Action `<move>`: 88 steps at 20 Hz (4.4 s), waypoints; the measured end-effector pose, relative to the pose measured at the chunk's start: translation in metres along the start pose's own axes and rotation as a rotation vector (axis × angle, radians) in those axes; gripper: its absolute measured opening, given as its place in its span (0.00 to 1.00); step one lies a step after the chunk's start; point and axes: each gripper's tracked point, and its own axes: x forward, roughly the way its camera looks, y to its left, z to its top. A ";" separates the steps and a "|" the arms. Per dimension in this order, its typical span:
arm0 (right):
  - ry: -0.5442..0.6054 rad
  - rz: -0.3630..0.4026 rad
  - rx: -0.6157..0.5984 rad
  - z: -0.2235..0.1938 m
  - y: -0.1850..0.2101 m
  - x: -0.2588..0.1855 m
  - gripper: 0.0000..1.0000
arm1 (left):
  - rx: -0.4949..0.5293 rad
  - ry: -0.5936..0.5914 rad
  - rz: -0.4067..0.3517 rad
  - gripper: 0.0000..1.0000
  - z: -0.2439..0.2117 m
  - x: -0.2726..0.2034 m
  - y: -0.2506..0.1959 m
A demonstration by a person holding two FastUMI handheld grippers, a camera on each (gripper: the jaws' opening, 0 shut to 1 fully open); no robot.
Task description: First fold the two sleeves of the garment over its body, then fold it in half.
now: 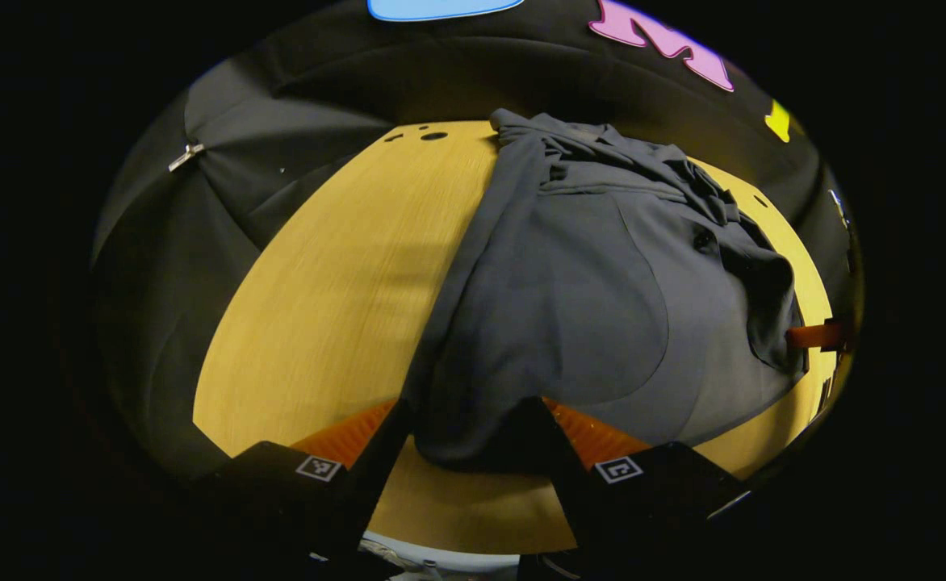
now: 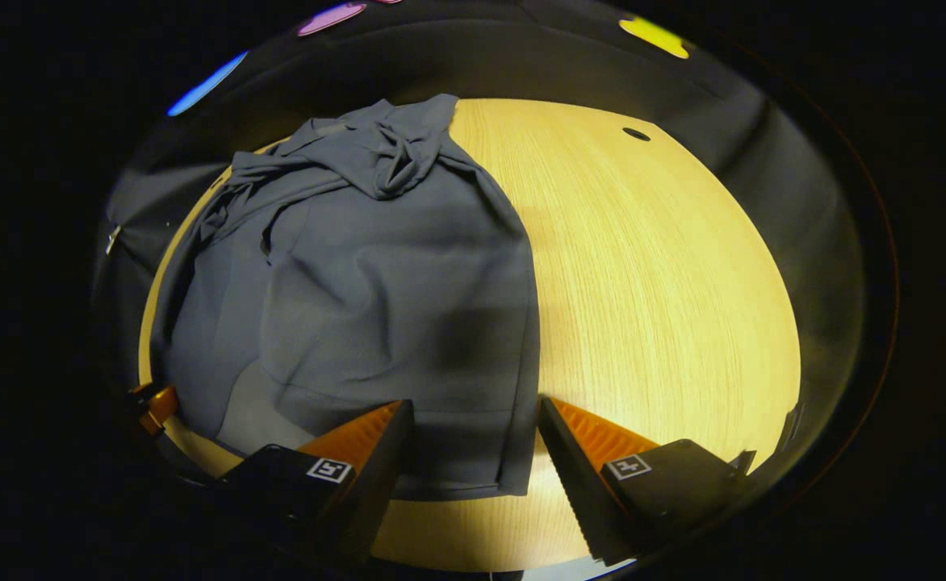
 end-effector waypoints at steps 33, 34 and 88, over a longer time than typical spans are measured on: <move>-0.353 0.486 0.052 0.188 0.097 -0.070 0.05 | -0.121 -0.496 -0.286 0.05 0.210 -0.081 -0.097; -0.367 0.486 0.052 0.198 0.096 -0.070 0.05 | -0.123 -0.510 -0.289 0.05 0.222 -0.080 -0.097; -0.880 0.095 -0.083 0.417 0.062 -0.113 0.97 | 0.035 -0.802 -0.130 0.97 0.458 -0.078 -0.065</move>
